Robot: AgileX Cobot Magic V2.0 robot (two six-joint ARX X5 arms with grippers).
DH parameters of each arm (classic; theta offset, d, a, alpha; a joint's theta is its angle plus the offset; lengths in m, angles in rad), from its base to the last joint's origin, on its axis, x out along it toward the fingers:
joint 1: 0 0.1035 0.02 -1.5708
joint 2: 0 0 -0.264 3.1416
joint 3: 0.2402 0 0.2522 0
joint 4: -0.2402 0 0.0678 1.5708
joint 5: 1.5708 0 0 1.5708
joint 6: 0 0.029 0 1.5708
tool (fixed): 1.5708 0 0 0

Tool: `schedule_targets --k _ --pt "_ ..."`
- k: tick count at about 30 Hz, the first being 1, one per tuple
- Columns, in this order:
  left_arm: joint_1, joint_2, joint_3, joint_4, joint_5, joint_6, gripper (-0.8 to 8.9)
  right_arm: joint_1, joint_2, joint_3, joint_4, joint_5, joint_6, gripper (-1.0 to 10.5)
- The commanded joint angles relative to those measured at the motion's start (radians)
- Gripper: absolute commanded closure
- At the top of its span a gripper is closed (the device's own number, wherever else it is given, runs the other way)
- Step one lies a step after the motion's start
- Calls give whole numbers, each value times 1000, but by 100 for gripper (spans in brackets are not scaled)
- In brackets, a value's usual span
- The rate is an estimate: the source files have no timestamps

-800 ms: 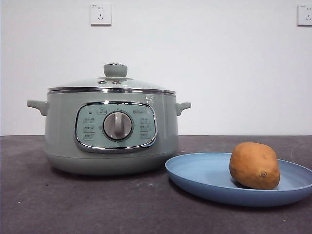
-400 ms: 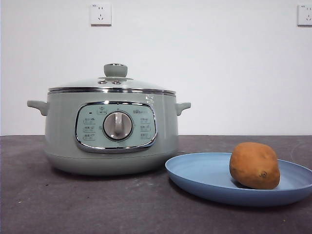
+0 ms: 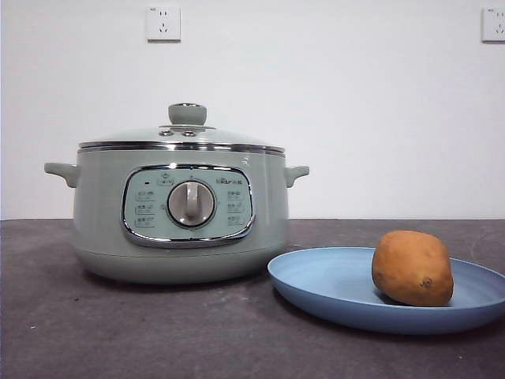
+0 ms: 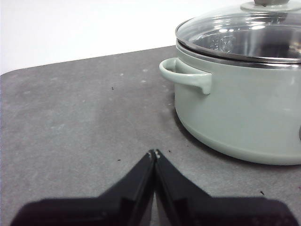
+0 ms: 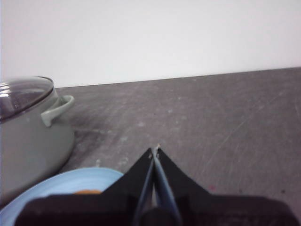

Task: Take the potato out from the steamer,put the potato on the plate,close the lid

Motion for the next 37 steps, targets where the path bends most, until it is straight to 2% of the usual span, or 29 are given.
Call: schedule_targets --k 1,7,11,37 --pt "3 -3 -15 2 -1 -10 817 -2 -3 -30 -1 4 35 946" --pt "3 -3 -15 2 -1 -10 817 -2 -3 -30 -102 7 30 946" --pt "3 -3 -15 2 -1 -10 817 -2 -3 -30 -95 0 79 946" --pt "3 -3 -15 2 -1 -10 817 -2 -3 -30 -94 3 79 946"
